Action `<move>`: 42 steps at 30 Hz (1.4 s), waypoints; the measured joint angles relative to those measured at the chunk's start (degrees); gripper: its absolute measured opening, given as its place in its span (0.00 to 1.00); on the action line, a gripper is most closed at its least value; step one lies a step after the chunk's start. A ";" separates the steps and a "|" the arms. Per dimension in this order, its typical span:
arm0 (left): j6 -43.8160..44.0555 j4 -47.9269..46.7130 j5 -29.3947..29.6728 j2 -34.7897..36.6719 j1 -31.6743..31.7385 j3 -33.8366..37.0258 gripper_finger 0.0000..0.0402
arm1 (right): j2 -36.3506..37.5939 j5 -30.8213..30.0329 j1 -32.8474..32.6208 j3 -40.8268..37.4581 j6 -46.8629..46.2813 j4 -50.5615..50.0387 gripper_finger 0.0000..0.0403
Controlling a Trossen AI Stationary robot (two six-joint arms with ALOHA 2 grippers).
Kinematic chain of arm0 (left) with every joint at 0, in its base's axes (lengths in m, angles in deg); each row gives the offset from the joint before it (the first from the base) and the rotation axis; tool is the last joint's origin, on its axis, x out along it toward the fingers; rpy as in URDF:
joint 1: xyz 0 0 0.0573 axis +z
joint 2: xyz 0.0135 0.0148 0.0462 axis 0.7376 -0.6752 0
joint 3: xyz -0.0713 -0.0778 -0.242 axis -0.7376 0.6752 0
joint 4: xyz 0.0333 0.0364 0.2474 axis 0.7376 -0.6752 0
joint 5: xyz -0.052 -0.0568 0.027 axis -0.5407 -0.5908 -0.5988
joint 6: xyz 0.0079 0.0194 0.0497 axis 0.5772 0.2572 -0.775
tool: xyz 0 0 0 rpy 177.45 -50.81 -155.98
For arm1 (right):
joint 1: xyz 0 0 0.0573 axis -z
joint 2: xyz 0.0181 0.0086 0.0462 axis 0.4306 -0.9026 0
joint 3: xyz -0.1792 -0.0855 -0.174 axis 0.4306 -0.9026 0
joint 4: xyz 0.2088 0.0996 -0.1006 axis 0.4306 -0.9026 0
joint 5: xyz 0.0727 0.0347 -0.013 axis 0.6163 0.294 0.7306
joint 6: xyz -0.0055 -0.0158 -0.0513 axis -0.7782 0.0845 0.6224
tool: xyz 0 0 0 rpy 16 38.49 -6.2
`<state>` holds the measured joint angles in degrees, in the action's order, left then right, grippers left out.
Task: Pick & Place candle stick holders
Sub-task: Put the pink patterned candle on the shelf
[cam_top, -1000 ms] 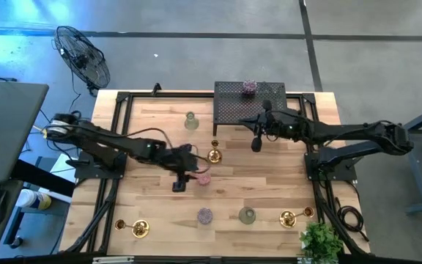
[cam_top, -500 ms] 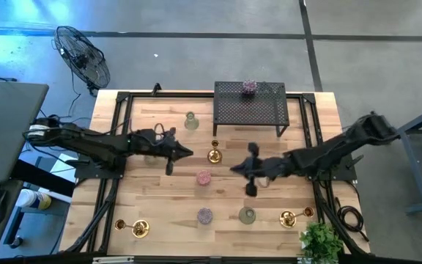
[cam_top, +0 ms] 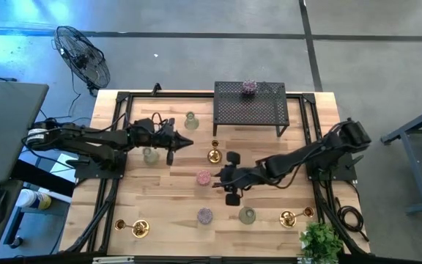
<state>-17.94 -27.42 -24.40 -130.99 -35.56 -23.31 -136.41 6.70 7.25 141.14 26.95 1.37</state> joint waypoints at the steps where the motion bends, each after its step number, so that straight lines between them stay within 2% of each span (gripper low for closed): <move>1: 0.00 -0.24 0.06 0.00 -0.01 0.00 0.01 | -0.44 0.00 0.27 0.64 -0.11 0.33 0.32; 5: -0.32 -2.10 0.32 0.00 0.03 0.00 0.01 | -2.43 1.75 1.67 2.72 -1.68 -0.24 0.43; 13: -1.69 -3.82 0.38 -0.04 0.01 0.00 0.01 | -7.83 4.28 2.49 9.80 -1.31 -7.13 0.73; 17: -2.88 -4.68 2.76 -0.04 0.01 0.00 0.01 | -11.82 5.73 3.41 13.25 2.26 -9.46 0.82; 27: -4.52 -7.02 6.29 -0.04 0.03 0.00 0.01 | -20.15 10.08 7.55 21.24 11.19 -13.90 0.85; 42: -4.52 -8.87 7.88 -0.04 0.03 0.00 0.01 | -24.37 15.21 9.97 21.95 14.65 -14.65 0.85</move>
<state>-22.46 -36.30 -16.52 -131.04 -35.52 -23.31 -160.77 21.92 17.21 163.09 41.60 -13.29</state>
